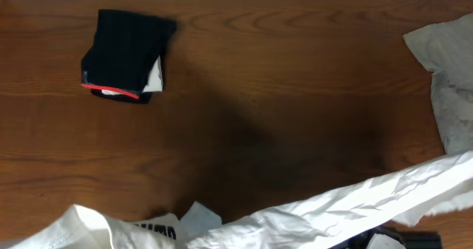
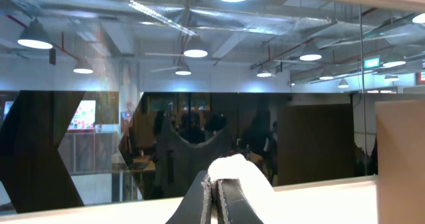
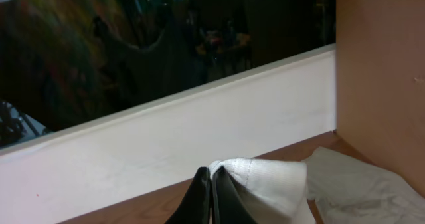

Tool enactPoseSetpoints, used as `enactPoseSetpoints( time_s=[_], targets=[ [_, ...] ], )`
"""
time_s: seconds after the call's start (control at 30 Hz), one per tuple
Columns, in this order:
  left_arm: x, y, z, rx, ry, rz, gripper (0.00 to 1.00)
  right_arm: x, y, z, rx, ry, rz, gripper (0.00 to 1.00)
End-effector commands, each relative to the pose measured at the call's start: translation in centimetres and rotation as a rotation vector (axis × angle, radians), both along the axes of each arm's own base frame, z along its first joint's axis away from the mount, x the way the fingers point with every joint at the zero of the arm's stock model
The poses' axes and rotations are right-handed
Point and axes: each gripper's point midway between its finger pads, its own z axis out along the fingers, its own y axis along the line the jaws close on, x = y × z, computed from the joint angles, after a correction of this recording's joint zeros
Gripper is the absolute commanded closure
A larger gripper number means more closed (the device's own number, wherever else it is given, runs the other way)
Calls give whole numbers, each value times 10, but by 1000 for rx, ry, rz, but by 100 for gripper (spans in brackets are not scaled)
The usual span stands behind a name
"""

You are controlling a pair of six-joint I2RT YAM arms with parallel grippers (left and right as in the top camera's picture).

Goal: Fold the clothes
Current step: 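Lay the shirt flat on the table, pulling both grippers toward the far edge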

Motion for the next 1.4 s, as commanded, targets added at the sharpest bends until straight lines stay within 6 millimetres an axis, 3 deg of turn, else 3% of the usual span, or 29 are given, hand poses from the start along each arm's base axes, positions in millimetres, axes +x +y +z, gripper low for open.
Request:
enactPoseSetpoints(
  time_s=[0.0, 0.13, 0.33, 0.6, 0.77, 1.07, 1.27, 1.37],
  targets=[
    [27, 1, 1, -9, 46, 0, 94, 4, -9, 0, 20, 4, -42, 99],
    [59, 1, -2, -10, 105, 0, 94, 9, -20, -2, 27, 22, -84, 99],
    [125, 1, -15, -10, 235, 0, 94, 33, -31, -16, 61, 104, -86, 99],
    [224, 2, -48, -4, 429, 3, 95, 89, -58, -38, 103, 236, -84, 99],
    [284, 2, -77, -4, 549, 3, 94, 132, -79, -62, 140, 341, -82, 99],
    [397, 3, -159, 36, 786, 7, 94, 223, -122, -138, 247, 582, -71, 99],
    [472, 3, -239, 43, 965, 3, 94, 288, -142, -200, 296, 716, -46, 99],
    [507, 4, -278, 67, 1021, 1, 94, 327, -143, -234, 297, 768, -12, 99]
  ],
)
